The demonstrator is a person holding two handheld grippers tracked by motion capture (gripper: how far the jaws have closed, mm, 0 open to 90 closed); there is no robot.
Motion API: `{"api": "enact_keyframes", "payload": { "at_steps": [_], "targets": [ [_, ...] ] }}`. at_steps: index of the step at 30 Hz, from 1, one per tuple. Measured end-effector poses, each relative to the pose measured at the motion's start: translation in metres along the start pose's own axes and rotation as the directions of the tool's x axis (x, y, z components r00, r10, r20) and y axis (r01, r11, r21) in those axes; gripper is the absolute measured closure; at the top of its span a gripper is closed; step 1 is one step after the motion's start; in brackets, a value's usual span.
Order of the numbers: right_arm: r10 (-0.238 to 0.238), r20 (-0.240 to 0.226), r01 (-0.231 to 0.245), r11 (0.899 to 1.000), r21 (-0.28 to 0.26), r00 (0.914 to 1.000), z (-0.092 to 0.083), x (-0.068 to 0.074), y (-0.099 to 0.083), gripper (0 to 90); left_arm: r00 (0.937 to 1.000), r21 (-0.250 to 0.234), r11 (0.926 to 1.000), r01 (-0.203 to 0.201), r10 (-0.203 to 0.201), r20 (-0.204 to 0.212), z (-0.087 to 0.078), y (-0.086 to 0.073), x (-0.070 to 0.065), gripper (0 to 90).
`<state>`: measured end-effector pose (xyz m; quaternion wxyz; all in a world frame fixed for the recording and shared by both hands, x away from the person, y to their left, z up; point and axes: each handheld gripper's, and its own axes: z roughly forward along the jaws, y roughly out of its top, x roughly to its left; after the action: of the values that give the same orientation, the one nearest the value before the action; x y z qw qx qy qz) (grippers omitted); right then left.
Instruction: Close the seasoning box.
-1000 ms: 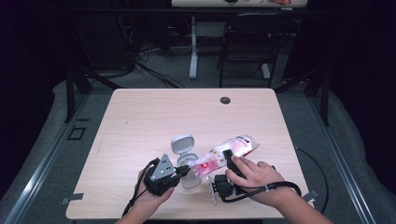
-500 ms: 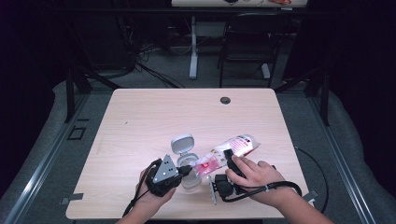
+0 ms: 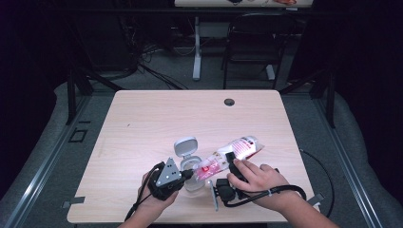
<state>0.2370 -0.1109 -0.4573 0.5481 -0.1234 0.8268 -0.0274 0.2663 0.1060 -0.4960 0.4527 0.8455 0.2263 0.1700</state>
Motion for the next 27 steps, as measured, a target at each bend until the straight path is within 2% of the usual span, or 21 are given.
{"api": "enact_keyframes", "payload": {
  "at_steps": [27],
  "targets": [
    [-0.012, 0.025, 0.013, 1.0, -0.028, 0.9996, -0.0095, -0.0048, 0.0062, 75.1, 1.0, 0.019, 0.9998, 0.008, -0.008, 0.005, 0.0031, -0.0034, 0.0002, 90.0]
  ]
}}
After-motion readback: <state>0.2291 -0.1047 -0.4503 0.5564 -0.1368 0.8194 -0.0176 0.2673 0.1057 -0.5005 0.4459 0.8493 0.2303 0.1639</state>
